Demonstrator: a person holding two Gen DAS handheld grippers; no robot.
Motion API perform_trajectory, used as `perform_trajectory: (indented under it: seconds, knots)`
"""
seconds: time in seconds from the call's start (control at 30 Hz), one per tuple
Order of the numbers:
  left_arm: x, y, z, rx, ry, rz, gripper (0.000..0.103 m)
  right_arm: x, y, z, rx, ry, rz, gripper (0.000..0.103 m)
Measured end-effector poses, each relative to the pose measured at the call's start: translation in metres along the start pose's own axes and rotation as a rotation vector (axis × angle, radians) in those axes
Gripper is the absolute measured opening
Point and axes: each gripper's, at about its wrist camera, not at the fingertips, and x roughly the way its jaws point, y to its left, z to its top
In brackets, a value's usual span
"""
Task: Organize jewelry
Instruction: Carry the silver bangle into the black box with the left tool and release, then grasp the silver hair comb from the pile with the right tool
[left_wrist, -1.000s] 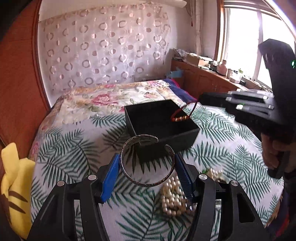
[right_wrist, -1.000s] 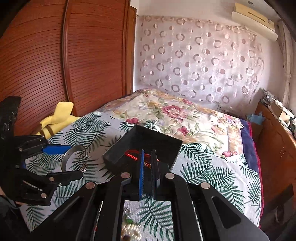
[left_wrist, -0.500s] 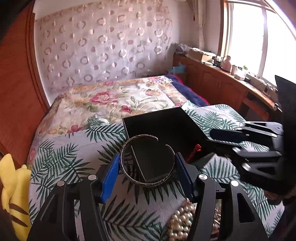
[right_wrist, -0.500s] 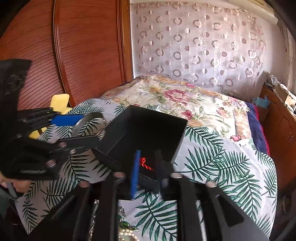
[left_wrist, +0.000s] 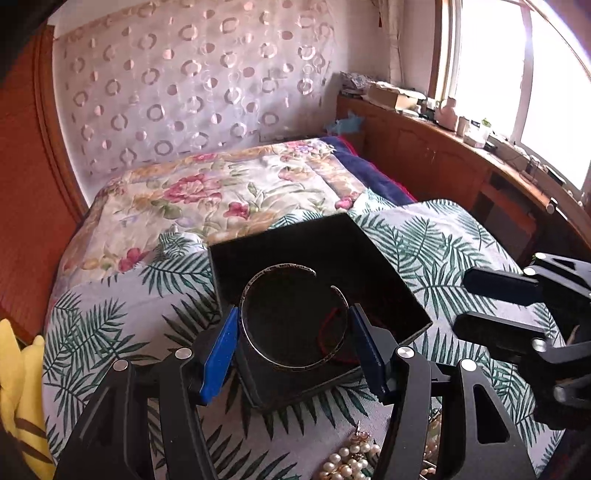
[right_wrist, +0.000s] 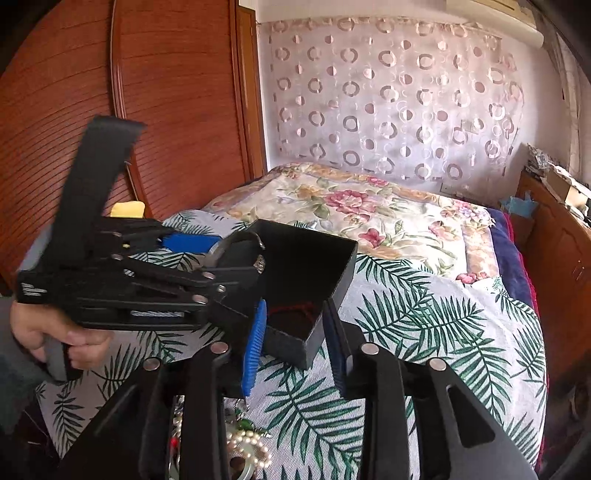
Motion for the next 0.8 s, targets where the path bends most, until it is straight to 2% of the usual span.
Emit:
perform_trajectory:
  seconds: [0.33,0.4,0.53,0.6,0.8]
  knots:
    - [-0.011,-0.008,-0.005,0.027,-0.016,0.009,0.059,-0.026,0.002,-0.020,0.021,-0.015,0.009,0.036]
    - [-0.023,-0.008,-0.011,0.025,-0.039,0.006,0.069,-0.031,0.004,-0.028,0.020,-0.012,0.006,0.036]
    - [-0.045,-0.007,-0.031,0.019,-0.068,-0.006,0.074,-0.039,0.015,-0.047,0.023,0.002,0.026,0.050]
    - [-0.056,-0.006,-0.044,0.010,-0.086,-0.010,0.084,-0.042,0.021,-0.058,0.019,0.013,0.029,0.052]
    - [-0.074,0.001,-0.082,-0.045,-0.088,-0.045,0.086,-0.047,0.034,-0.077,0.028,0.041,0.045,0.052]
